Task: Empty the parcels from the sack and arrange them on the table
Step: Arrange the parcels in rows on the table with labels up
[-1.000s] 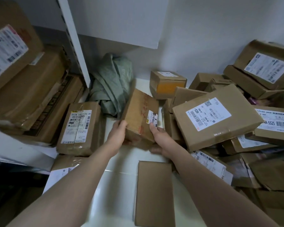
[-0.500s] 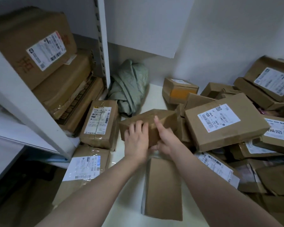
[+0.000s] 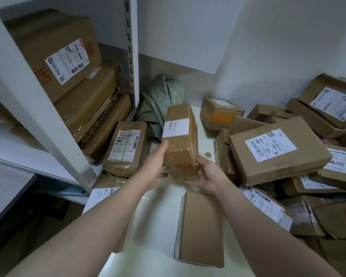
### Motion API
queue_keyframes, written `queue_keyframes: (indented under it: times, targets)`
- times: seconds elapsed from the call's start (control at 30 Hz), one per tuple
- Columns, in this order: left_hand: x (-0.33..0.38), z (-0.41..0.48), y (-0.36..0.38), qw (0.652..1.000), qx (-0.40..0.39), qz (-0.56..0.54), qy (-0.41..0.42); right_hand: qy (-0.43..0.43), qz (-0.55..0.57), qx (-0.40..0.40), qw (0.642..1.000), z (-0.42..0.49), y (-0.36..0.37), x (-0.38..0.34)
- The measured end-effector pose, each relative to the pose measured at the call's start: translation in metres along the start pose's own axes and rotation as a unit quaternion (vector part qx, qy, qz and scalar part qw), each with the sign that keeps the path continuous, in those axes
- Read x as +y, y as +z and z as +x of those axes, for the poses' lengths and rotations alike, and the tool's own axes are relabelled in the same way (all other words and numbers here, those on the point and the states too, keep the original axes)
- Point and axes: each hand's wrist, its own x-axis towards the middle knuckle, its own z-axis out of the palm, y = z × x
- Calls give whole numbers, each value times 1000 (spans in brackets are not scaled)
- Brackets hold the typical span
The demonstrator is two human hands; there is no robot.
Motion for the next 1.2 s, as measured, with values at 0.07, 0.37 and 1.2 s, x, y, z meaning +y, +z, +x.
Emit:
queue_keyframes:
  times: [0.07,0.37,1.2]
  targets:
    - [-8,-1,8,997,-37,54,28,-9,-93,41,995,2,3,3]
    - [-50,19,13,983,16,182,24,52,-159,45,985,5,-4,11]
    - [-38,14,-2,709,299,607,197,100,-247,-35,963,16,2,21]
